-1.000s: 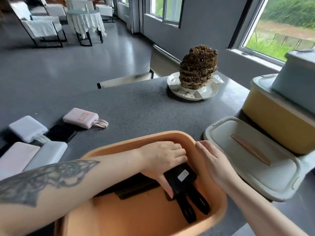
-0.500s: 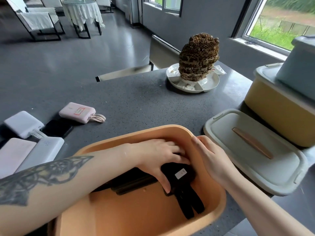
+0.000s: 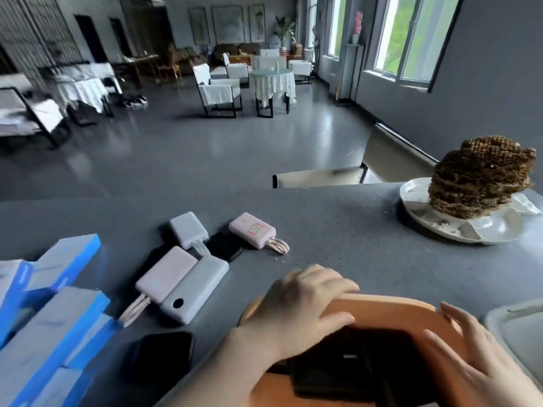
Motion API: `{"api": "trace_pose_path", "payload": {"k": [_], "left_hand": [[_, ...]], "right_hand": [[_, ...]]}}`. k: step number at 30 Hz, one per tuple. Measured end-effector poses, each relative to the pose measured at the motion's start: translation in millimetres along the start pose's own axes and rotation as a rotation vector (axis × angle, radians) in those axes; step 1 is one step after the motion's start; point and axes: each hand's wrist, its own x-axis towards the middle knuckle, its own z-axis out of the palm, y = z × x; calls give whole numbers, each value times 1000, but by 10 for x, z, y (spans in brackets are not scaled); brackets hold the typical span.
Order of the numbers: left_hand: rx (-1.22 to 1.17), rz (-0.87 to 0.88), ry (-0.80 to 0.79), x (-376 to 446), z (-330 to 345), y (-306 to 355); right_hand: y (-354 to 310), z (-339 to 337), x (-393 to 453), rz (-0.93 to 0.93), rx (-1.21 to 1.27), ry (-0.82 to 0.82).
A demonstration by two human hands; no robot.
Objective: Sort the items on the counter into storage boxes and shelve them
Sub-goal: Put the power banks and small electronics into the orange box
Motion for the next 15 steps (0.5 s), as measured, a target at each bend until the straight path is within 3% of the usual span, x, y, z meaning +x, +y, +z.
{"api": "trace_pose_path", "payload": {"k": [3,6,9,15], "left_hand": [[-1,-318,202,-397,-98,-210],[-54,-544,234,-768,-57,-399],[-131,-690,320,-1043,-60,-587],[-9,-940,598,-1369,-244,-1315]], "right_hand": [[-256,61,252,-105,-100,-104],[-599,196,479,-215,-324,-250],[-1003,470,560,-355,-391,-340],[-1700,1322,1098,-570,-309,-381]]}}
